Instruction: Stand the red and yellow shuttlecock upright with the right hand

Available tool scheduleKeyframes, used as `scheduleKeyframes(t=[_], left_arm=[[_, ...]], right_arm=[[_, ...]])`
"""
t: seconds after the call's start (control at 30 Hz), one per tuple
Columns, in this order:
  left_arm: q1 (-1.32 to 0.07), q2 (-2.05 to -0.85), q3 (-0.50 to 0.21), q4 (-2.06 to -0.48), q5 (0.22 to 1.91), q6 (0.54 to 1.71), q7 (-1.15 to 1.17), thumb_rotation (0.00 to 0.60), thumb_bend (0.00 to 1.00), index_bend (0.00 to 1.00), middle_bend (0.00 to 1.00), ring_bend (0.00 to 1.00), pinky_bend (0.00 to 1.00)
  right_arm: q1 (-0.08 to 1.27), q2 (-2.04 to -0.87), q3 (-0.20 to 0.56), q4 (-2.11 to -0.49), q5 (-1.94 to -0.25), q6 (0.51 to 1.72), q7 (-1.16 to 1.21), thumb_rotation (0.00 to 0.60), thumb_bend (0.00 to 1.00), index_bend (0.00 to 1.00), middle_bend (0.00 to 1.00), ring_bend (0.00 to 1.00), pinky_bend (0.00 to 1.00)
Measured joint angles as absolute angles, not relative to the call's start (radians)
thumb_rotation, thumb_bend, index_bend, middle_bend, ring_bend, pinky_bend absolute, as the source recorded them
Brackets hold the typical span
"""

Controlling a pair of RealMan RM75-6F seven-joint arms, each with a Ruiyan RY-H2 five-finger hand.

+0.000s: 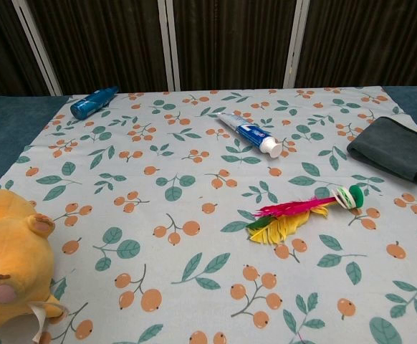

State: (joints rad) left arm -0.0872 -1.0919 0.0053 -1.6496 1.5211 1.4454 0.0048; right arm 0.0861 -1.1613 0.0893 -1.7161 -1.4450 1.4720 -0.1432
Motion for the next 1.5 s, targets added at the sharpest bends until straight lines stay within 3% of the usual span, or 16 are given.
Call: scheduleKeyframes(t=[0.73,1.17,1.5], left_arm=[[-0.096,-1.097,0.005,-1.654,1.526,1.436,0.01,0.6,0.24,0.0,0.0,0.0,0.0],[-0.092,-1.099,0.006,-1.657,1.532,1.446,0.014,0.599,0.24,0.0,0.0,0.0,0.0],[-0.095,-1.092,0.005,-1.658,1.527,1.437,-0.013,0.599,0.24,0.0,0.0,0.0,0.0]], right_arm=[[0.08,-1.153,0.085,-1.722,-1.463,1.485,-0.129,0.6,0.19,0.01,0.0,0.0,0.0],[0.167,-1.167,0.102,-1.802,-1.537,1.409,-0.103,0.6,0.19,0.23,0.06,0.0,0.0],[0.275,-1.346,0.127,-1.838,-1.495,1.278,-0.167,0.6,0.21,0.36,0.12,0.0,0.0]])
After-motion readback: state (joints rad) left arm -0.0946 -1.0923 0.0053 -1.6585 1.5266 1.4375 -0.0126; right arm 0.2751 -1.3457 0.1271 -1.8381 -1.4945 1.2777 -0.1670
